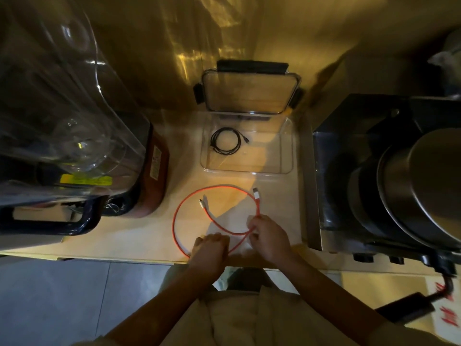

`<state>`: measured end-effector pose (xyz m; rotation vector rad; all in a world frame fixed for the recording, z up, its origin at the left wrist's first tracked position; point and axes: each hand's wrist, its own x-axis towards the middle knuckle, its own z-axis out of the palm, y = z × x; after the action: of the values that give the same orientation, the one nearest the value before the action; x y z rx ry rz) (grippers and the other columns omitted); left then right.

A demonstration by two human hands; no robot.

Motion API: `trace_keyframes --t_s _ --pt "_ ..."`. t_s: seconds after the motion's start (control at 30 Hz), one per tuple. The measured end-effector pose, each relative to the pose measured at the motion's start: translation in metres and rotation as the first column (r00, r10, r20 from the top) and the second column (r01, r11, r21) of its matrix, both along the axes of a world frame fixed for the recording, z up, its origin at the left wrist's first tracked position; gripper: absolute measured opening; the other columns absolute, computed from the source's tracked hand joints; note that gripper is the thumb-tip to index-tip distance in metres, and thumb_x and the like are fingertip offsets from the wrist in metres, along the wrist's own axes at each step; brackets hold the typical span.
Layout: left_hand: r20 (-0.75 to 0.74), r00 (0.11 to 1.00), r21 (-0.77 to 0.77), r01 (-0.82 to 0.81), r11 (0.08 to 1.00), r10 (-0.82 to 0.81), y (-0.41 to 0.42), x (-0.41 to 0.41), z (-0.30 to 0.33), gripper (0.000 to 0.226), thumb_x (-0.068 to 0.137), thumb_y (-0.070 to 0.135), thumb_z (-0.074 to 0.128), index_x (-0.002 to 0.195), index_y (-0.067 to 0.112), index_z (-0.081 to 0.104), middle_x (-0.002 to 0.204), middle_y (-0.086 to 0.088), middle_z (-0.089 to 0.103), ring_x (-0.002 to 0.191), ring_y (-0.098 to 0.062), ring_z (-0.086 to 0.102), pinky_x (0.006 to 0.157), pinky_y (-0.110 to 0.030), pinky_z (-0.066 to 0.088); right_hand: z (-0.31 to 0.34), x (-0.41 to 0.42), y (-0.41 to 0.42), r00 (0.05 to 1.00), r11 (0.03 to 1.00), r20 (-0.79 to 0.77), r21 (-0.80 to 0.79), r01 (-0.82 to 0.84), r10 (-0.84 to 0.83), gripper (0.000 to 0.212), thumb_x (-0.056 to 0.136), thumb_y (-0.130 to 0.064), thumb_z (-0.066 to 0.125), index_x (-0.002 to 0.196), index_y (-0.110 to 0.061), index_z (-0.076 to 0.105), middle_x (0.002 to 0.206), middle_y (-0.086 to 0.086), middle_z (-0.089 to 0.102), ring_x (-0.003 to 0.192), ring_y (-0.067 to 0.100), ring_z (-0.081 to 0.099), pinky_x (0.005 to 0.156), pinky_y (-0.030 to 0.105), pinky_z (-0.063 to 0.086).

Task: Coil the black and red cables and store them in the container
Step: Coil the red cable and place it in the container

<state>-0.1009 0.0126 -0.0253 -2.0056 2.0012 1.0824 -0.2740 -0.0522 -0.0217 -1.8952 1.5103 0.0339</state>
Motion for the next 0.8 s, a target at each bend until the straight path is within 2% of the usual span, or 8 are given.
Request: trace_keyframes --t_s 0.13,0.27,0.4,0.47,0.57,0.67,0.73,0.8 --pt "0.037 0.998 0.011 0.040 0.999 -0.040 0.001 -0.001 0.002 0.010 0.092 0.028 0.057 0.102 0.026 0.058 0.107 0.002 0.061 0.101 -0.015 0.056 0.102 -0.036 0.042 -0.003 -0.002 0.002 0.999 0.999 -0.038 -0.039 -0.033 0.031 0.009 0.092 -0.024 0.062 0.100 -0.028 0.064 0.099 -0.007 0.066 0.092 0.010 0.061 0.086 0.023 0.051" --pt "0.067 0.993 0.006 0.093 0.996 -0.093 0.007 0.003 0.006 0.018 0.089 0.025 0.061 0.106 0.024 0.056 0.112 0.000 0.061 0.100 -0.016 0.057 0.095 -0.032 0.047 -0.007 -0.002 0.003 0.986 0.986 -0.106 -0.097 -0.138 0.127 0.003 0.091 -0.029 0.062 0.092 -0.031 0.064 0.095 -0.007 0.066 0.093 0.011 0.061 0.087 0.025 0.051" --pt "0.072 0.993 0.019 0.097 0.995 -0.098 0.010 0.010 0.014 0.035 0.083 0.025 0.068 0.114 0.023 0.051 0.117 0.000 0.061 0.105 -0.018 0.059 0.095 -0.035 0.048 -0.011 -0.004 0.005 0.983 0.978 -0.097 -0.125 -0.165 0.154 0.013 0.093 -0.030 0.062 0.102 -0.026 0.070 0.112 -0.005 0.063 0.108 0.013 0.054 0.093 0.025 0.044" --pt "0.028 0.998 0.024 0.064 0.998 -0.065 0.009 0.016 0.020 0.036 0.086 0.025 0.065 0.118 0.023 0.049 0.119 -0.001 0.062 0.107 -0.018 0.061 0.097 -0.035 0.048 -0.010 -0.004 0.005 0.987 0.976 -0.058 -0.149 -0.157 0.150 0.015 0.093 -0.029 0.062 0.103 -0.024 0.072 0.115 -0.004 0.062 0.111 0.014 0.053 0.092 0.024 0.042" --pt "-0.071 0.998 -0.005 -0.002 1.000 0.002 0.007 0.024 0.033 0.032 0.094 0.024 0.055 0.125 0.024 0.050 0.118 -0.001 0.064 0.105 -0.017 0.062 0.094 -0.035 0.050 -0.007 -0.002 0.003 0.996 0.981 0.047 -0.182 -0.066 0.076 0.012 0.090 -0.025 0.066 0.097 -0.022 0.074 0.107 -0.002 0.063 0.103 0.015 0.055 0.079 0.021 0.039" --pt "-0.093 0.995 -0.074 -0.027 0.997 0.020 0.008 0.034 0.041 0.034 0.096 0.030 0.049 0.129 0.034 0.051 0.113 0.003 0.063 0.101 -0.016 0.062 0.090 -0.033 0.050 -0.004 -0.005 -0.003 0.988 0.985 0.149 -0.165 0.055 -0.030 0.012 0.090 -0.024 0.066 0.100 -0.024 0.074 0.104 -0.007 0.061 0.097 0.009 0.053 0.077 0.015 0.037" --pt "-0.093 0.994 -0.101 -0.062 0.993 0.053 0.010 0.041 0.046 0.029 0.095 0.036 0.046 0.123 0.041 0.051 0.105 0.005 0.062 0.096 -0.016 0.062 0.086 -0.034 0.050 0.001 -0.007 -0.007 0.969 0.981 0.230 -0.147 0.129 -0.093 0.011 0.091 -0.021 0.066 0.099 -0.026 0.072 0.100 -0.009 0.061 0.091 0.006 0.055 0.075 0.012 0.037" --pt "-0.098 0.992 -0.139 -0.097 0.985 0.084 0.011 0.049 0.049 0.026 0.094 0.039 0.043 0.117 0.042 0.053 0.101 0.005 0.063 0.095 -0.018 0.062 0.085 -0.037 0.051 0.004 -0.011 -0.010 0.932 0.971 0.327 -0.117 0.207 -0.159 0.012 0.091 -0.018 0.067 0.098 -0.027 0.070 0.097 -0.010 0.063 0.087 0.003 0.058 0.074 0.018 0.045"
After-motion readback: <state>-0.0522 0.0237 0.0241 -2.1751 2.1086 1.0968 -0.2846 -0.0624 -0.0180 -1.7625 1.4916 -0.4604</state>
